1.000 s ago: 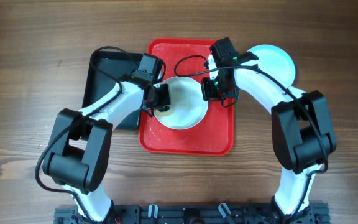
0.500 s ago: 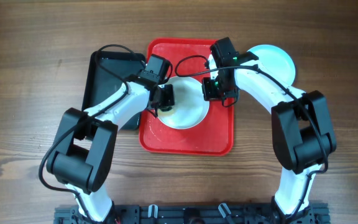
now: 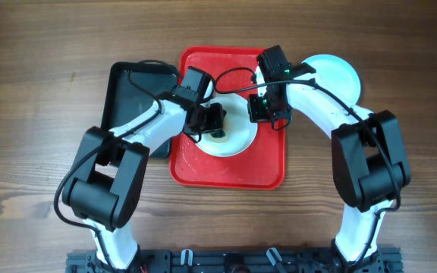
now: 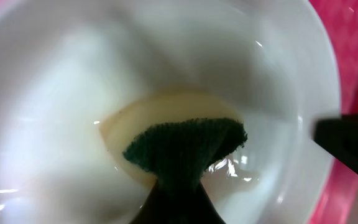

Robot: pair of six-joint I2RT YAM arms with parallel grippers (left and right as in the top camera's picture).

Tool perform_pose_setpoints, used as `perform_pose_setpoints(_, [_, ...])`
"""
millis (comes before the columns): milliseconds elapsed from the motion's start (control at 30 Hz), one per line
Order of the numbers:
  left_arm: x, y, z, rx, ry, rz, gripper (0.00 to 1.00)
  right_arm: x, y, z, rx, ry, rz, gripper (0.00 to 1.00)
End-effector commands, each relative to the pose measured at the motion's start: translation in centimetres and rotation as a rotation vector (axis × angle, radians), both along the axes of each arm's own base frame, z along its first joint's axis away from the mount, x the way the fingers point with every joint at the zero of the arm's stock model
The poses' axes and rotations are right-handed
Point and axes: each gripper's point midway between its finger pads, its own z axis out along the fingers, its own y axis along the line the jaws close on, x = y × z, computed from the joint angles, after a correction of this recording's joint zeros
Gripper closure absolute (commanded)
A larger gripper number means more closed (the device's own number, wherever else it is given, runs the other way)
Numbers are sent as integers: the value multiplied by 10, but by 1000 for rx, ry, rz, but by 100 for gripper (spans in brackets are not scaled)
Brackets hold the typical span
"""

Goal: Clean dirty plates on tray and stack at the side

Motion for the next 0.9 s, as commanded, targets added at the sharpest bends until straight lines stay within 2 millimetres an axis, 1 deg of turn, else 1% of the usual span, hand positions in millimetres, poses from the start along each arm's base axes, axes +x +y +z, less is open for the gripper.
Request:
perform_pose_setpoints(0, [-40, -19, -24, -72, 160, -59, 96, -8, 16, 6, 54, 11, 20, 96])
perform_pose_setpoints(67, [-40, -19, -21, -85, 160, -61, 96, -8, 17, 6, 54, 11, 21, 96])
perform_pose_setpoints(100, [-41, -22, -17, -108, 163, -68, 96, -8, 17, 6, 54, 11, 21, 96])
perform_pose_setpoints(133, [-41, -26, -9, -143, 161, -81, 96, -8, 17, 6, 54, 11, 21, 96])
perform_pose_setpoints(200, [-36, -27, 4, -164, 130, -82, 96, -8, 17, 6, 54, 12, 21, 96])
perform_pose_setpoints(233, [-31, -26, 15, -177, 99, -78, 96, -8, 16, 6, 54, 12, 21, 96])
perform_pose_setpoints(300, [-18, -22, 47, -213, 14, -63, 96, -9, 16, 6, 53, 13, 22, 96])
perform_pose_setpoints(333, [-14, -19, 60, -226, -18, -56, 96, -9, 16, 6, 53, 13, 21, 96])
perform_pose_setpoints(367, [-8, -15, 79, -243, -64, -45, 96, -8, 16, 6, 53, 13, 21, 96])
perform_pose_setpoints(433, [-1, -6, 104, -262, -129, -25, 96, -9, 16, 6, 53, 13, 21, 96])
perform_pose_setpoints(500, [4, 3, 120, -260, -176, -3, 96, -9, 16, 6, 53, 14, 21, 96])
perform_pose_setpoints(533, [8, 11, 129, -248, -207, 20, 96, -9, 16, 6, 53, 14, 21, 96])
perform_pose_setpoints(600, [12, 20, 132, -220, -227, 49, 94, -9, 16, 6, 52, 14, 21, 96])
perform_pose_setpoints(667, [13, 27, 128, -187, -225, 70, 94, -9, 16, 6, 52, 14, 21, 96])
perform_pose_setpoints(733, [15, 38, 119, -117, -224, 104, 94, -9, 16, 6, 52, 14, 22, 96])
perform_pose_setpoints(767, [18, 51, 112, -41, -231, 142, 93, -9, 16, 6, 52, 14, 22, 96])
perform_pose_setpoints(867, [24, 73, 105, 75, -256, 201, 92, -9, 16, 6, 52, 14, 22, 96])
